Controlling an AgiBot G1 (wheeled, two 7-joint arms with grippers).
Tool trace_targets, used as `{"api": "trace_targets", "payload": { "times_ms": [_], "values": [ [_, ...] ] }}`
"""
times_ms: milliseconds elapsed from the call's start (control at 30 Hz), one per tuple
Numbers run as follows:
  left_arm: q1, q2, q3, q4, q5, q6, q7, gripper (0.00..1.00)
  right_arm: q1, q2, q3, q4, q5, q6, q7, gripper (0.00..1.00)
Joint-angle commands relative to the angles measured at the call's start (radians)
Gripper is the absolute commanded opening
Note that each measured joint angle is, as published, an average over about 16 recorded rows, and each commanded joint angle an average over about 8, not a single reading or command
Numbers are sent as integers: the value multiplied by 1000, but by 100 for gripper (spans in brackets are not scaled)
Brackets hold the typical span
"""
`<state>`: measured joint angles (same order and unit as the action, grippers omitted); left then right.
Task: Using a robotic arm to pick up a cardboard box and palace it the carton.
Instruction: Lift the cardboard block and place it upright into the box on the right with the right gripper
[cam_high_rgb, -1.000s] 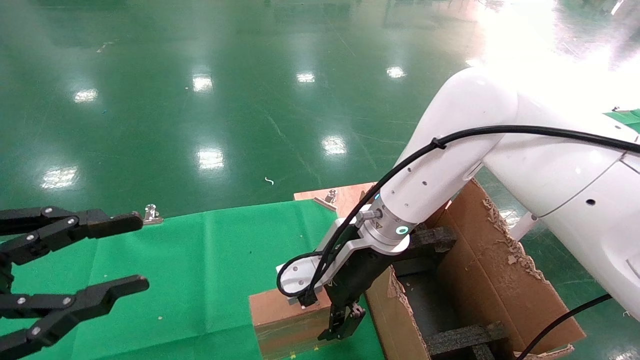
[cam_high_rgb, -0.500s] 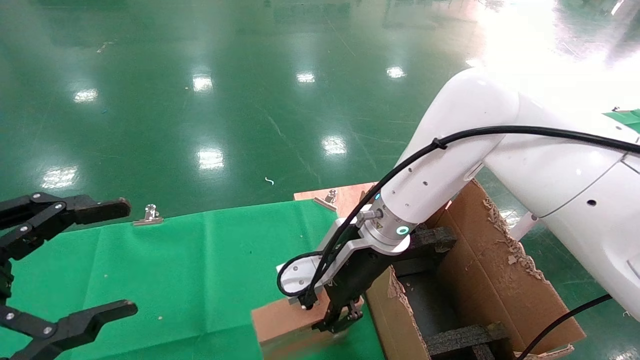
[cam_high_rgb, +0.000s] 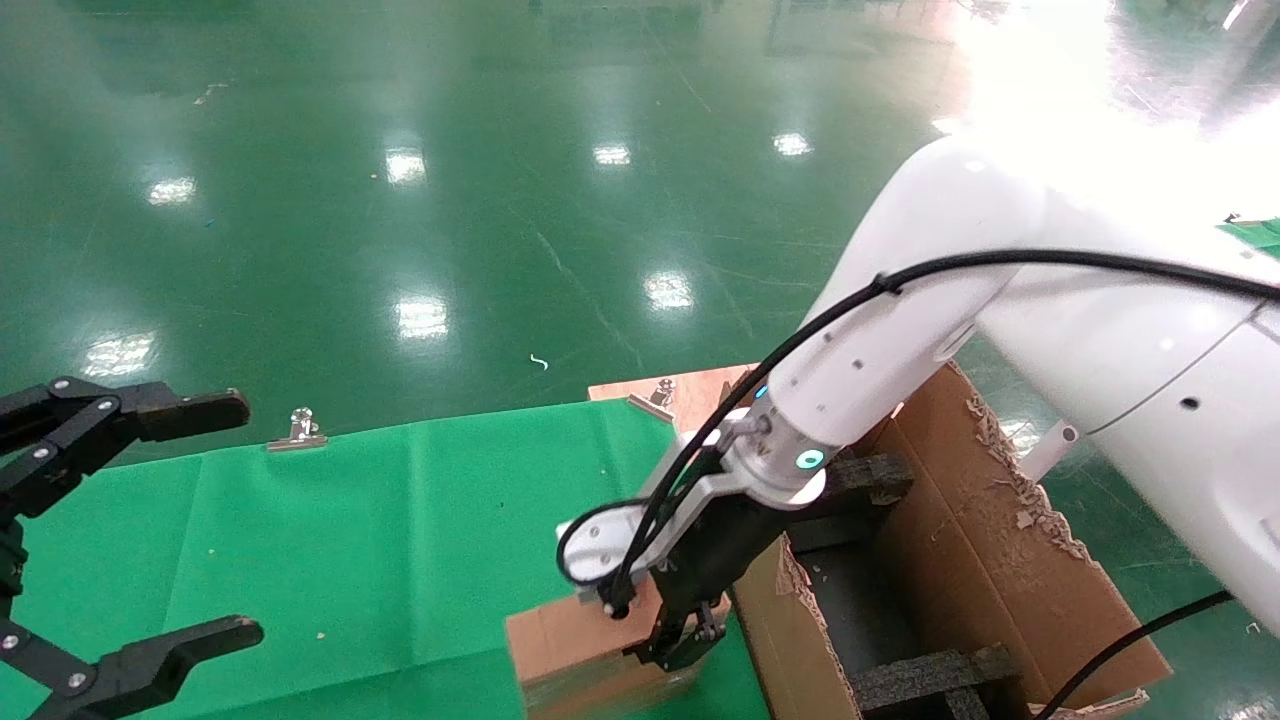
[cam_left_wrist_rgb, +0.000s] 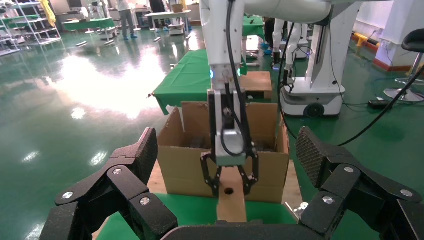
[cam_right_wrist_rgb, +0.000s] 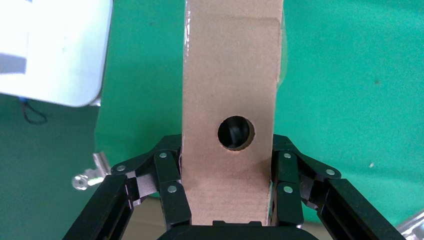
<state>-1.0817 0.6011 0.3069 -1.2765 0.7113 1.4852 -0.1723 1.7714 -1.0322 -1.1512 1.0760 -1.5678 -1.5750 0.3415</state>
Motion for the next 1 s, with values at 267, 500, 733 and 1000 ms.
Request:
{"api": "trace_targets", "payload": {
  "times_ms": [267,500,733,1000],
  "values": [
    [0,0,0,0,0,0,0,100,147,18,-15,-104,58,-7,-34,0],
    [0,0,1,0,0,0,0,100,312,-5,-48,-234,87,-9,-110,0],
    [0,0,1,0,-1,0,1,100,423,-38,-92,-354,127,-11,-204,0],
    [0,0,1,0,-1,0,1,100,475,-55,-153,-459,177,-12,-284,0]
  ]
}}
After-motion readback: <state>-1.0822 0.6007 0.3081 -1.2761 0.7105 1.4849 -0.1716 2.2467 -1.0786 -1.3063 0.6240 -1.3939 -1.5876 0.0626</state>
